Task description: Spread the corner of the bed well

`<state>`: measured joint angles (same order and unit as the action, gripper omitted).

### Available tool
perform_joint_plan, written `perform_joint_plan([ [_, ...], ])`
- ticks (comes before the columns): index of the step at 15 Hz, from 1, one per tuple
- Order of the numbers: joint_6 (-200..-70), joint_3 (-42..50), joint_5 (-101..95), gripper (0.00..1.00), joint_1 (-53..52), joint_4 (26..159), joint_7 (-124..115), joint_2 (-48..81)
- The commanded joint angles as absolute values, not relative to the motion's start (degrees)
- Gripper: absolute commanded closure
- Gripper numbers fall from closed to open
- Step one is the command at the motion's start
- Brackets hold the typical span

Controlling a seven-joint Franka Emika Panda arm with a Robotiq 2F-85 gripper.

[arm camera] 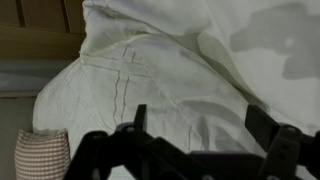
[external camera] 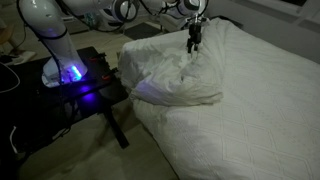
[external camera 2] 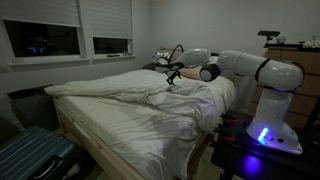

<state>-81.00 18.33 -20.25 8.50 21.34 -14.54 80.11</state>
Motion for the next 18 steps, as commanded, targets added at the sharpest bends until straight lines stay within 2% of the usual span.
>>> perform_joint_plan([
  [1,-84.03,19.97,-21.32,0.00,8.72,19.83,-17.30,82.69],
  [10,-99.62,20.11,-22.52,0.00,10.17,23.43,-16.87,84.54],
  [14,-101.96,20.14,-23.49,0.00,11.11,24.31,-16.76,84.72],
  [15,-101.77,19.82,-23.15,0.25,11.43,24.41,-16.15,84.75],
  [16,-101.71,19.71,-23.04,0.27,11.65,24.56,-15.83,84.76],
  [18,-102.12,19.00,-22.33,0.44,12.37,24.51,-15.47,84.82],
])
